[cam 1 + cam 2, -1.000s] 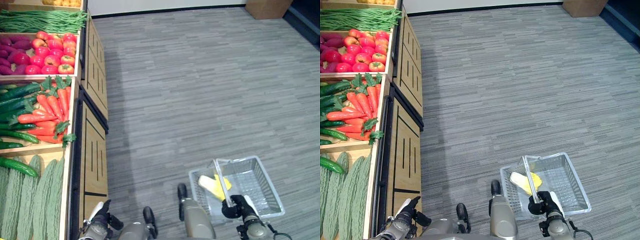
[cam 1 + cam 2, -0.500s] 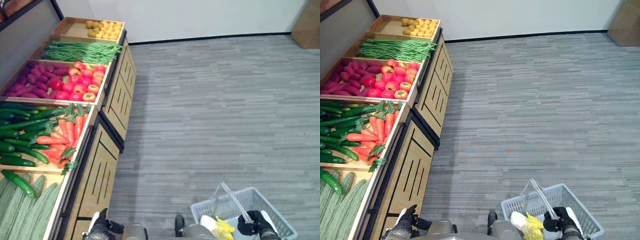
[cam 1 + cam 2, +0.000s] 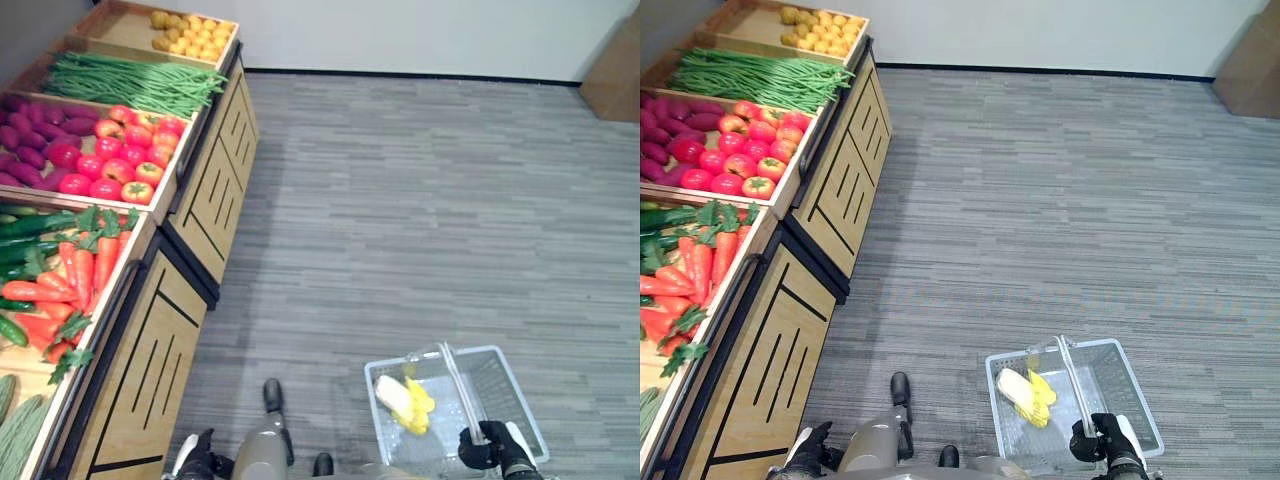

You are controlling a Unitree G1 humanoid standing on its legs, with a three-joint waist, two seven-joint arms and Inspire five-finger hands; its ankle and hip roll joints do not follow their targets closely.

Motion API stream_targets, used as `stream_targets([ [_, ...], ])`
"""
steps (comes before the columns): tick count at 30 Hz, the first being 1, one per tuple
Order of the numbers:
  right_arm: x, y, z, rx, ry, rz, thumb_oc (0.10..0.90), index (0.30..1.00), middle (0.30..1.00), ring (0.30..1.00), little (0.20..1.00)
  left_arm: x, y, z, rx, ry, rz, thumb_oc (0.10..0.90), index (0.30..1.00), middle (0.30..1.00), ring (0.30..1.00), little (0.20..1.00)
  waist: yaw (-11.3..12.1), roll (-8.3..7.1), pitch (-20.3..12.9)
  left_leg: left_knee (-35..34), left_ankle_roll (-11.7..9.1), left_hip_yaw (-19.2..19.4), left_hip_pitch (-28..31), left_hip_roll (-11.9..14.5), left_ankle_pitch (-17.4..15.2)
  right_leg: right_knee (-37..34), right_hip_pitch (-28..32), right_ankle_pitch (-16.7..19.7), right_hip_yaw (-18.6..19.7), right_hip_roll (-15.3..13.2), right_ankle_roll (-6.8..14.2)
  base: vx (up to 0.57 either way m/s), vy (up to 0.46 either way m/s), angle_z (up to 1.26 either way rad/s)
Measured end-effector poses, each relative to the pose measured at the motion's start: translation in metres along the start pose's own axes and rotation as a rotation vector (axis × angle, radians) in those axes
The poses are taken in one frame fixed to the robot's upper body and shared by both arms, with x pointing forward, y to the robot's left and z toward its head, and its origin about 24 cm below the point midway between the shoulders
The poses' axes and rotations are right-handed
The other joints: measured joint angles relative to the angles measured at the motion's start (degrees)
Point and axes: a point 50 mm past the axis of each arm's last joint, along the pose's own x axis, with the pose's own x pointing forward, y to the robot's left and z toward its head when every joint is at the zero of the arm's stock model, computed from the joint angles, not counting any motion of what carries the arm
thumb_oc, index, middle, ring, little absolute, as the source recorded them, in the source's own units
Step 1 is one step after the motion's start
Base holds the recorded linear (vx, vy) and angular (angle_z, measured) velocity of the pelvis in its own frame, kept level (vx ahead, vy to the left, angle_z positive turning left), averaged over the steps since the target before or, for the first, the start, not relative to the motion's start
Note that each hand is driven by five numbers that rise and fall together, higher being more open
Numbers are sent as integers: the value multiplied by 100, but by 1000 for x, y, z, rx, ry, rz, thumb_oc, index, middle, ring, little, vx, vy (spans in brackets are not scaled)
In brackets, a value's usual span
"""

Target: Get the vegetables into the basket

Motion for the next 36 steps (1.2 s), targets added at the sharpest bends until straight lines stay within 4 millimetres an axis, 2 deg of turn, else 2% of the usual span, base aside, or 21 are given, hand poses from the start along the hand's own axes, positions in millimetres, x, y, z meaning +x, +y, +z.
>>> stream_targets([
  [2, -1, 0, -2, -3, 8, 2, 400, 300, 300, 300, 300, -1, -5, -2, 3, 7, -12, 900, 1000, 1000, 1000, 1000, -42, 89, -32, -81, 559, 222, 67, -288, -115, 242, -6, -4, 214, 30, 6, 248, 230, -23],
  [5, -2, 0, -8, -13, 32, 7, 400, 300, 300, 300, 300, -3, -8, -7, 26, 22, -27, 900, 1000, 1000, 1000, 1000, -53, 241, -80, -143, 810, 354, 286, -285, -202, 848, 25, -279, 415, 184, 233, 130, 172, -30],
  [6, -2, 2, -5, -10, 24, 10, 400, 300, 300, 300, 300, -1, -5, -4, 42, 8, -28, 900, 1000, 1000, 1000, 1000, -66, 196, -71, -226, 908, 321, 526, -346, -461, 2343, -543, -626, 450, 66, 389, 145, 225, -25],
  [8, -1, -7, 1, -22, -15, -8, 400, 300, 300, 300, 300, 1, -1, 7, 45, -33, -23, 900, 1000, 1000, 1000, 1000, -181, 100, -71, -209, 952, 310, 689, -658, -604, 4246, -1265, -631, 381, -647, 428, 96, 191, 10],
  [10, 2, -19, 1, -25, -1, -57, 400, 300, 300, 300, 300, 6, 8, 32, 49, -107, 3, 900, 1000, 1000, 1000, 1000, -221, 106, -30, -144, 1108, 246, 789, -903, -847, 4911, -1827, -530, 746, -1321, 530, 194, 245, 30],
  [12, 7, -22, 12, -23, -25, -65, 400, 300, 300, 300, 300, 9, 15, 52, 43, -152, 21, 900, 1000, 1000, 1000, 1000, -226, 173, 242, -160, 979, 138, 1094, -891, -862, 5325, -2120, -452, 805, -1436, 534, 214, 136, 25],
  [14, 8, -18, 16, -27, -42, -49, 400, 300, 300, 300, 300, 9, 18, 63, 35, -191, 30, 900, 1000, 1000, 1000, 1000, -195, 268, 295, -234, 1051, 4, 1367, -767, -1097, 5322, -2638, -447, 819, -1281, 544, 318, 67, 15],
  [15, 11, -17, 31, -16, -91, -50, 400, 300, 300, 300, 300, 10, 20, 67, 20, -193, 38, 900, 1000, 1000, 1000, 1000, -233, 398, 425, -265, 908, -18, 1481, -566, -1083, 4705, -2989, -461, 722, -1049, 505, 275, -58, 2],
  [16, 12, -17, 36, -14, -113, -48, 400, 300, 300, 300, 300, 10, 21, 68, 3, -188, 40, 900, 1000, 1000, 1000, 1000, -310, 399, 500, -273, 857, -80, 1569, -528, -1100, 4269, -3176, -436, 647, -978, 525, 199, -61, 10],
  [17, 12, -16, 39, -15, -125, -43, 400, 300, 300, 300, 300, 10, 21, 67, 1, -184, 44, 900, 1000, 1000, 1000, 1000, -328, 347, 530, -304, 845, -89, 1636, -520, -1185, 3944, -3364, -381, 613, -953, 536, 360, -111, 28],
  [19, 12, -14, 42, -15, -135, -40, 400, 300, 300, 300, 300, 10, 19, 64, -9, -166, 40, 900, 1000, 1000, 1000, 1000, -466, 203, 616, -267, 646, -338, 1784, -525, -1398, 2363, -3474, -36, 720, -906, 649, 406, -118, 51],
  [20, 10, -12, 35, -16, -116, -33, 400, 300, 300, 300, 300, 9, 13, 54, -9, -136, 23, 900, 1000, 1000, 1000, 1000, -505, 115, 636, -248, 453, -450, 1954, -504, -1512, 1458, -3352, 358, 898, -934, 802, 286, -79, 63],
  [21, 10, -11, 31, -9, -102, -38, 400, 300, 300, 300, 300, 8, 9, 50, -10, -130, 15, 900, 1000, 1000, 1000, 1000, -512, 67, 633, -283, 349, -507, 2112, -495, -1600, 1300, -3334, 517, 912, -942, 788, 404, -124, 61],
  [22, 9, -12, 28, -10, -89, -40, 400, 300, 300, 300, 300, 6, 3, 38, -9, -96, -2, 900, 1000, 1000, 1000, 1000, -546, 83, 617, -258, 182, -667, 2247, -397, -1770, 1110, -3121, 1030, 876, -890, 780, 290, -141, 47],
  [23, 9, -12, 27, -9, -85, -41, 400, 300, 300, 300, 300, 6, 2, 36, -8, -83, -7, 900, 1000, 1000, 1000, 1000, -619, 126, 609, -159, 62, -750, 2243, -277, -1865, 1078, -3010, 1164, 834, -815, 764, 344, -190, 64],
  [25, 10, -13, 28, -5, -82, -45, 400, 300, 300, 300, 300, 5, -1, 29, -4, -62, -13, 900, 1000, 1000, 1000, 1000, -612, 261, 598, -31, -136, -801, 2397, -32, -1811, 1223, -2835, 1148, 712, -590, 610, 187, -141, 54],
  [27, 12, -16, 32, -6, -90, -51, 400, 300, 300, 300, 300, 4, -3, 28, 3, -63, -17, 900, 1000, 1000, 1000, 1000, -527, 262, 537, 206, -276, -684, 2534, 156, -1707, 1268, -2533, 1099, 562, -448, 47, 220, -205, 30],
  [30, 20, -29, 59, -9, -168, -85, 400, 300, 300, 300, 300, 4, -5, 35, -4, -91, -22, 900, 1000, 1000, 1000, 1000, -419, 352, 482, 672, -488, -755, 2412, 441, -1539, 1257, -2304, 848, 352, -290, -153, 240, -206, 22],
  [32, 22, -33, 61, -13, -169, -94, 400, 300, 300, 300, 300, 4, -6, 40, -9, -109, -29, 900, 1000, 1000, 1000, 1000, -408, 357, 473, 1115, -900, -961, 2228, 563, -1294, 1241, -2076, 702, 129, -317, -252, 234, -274, 64],
  [34, 20, -34, 53, -20, -148, -96, 400, 300, 300, 300, 300, 6, -4, 50, -15, -129, -22, 900, 1000, 1000, 1000, 1000, -373, 338, 464, 2072, -1276, -1159, 1701, 648, -1083, 1129, -1835, 619, -246, -456, -399, 153, -180, 101],
  [36, 17, -36, 30, -39, -61, -99, 400, 300, 300, 300, 300, 6, -9, 65, -32, -158, -30, 900, 1000, 1000, 1000, 1000, -439, 271, 460, 2186, -1229, -476, 1374, 824, -730, 860, -1477, 610, -803, -732, -518, 159, -75, 157],
])
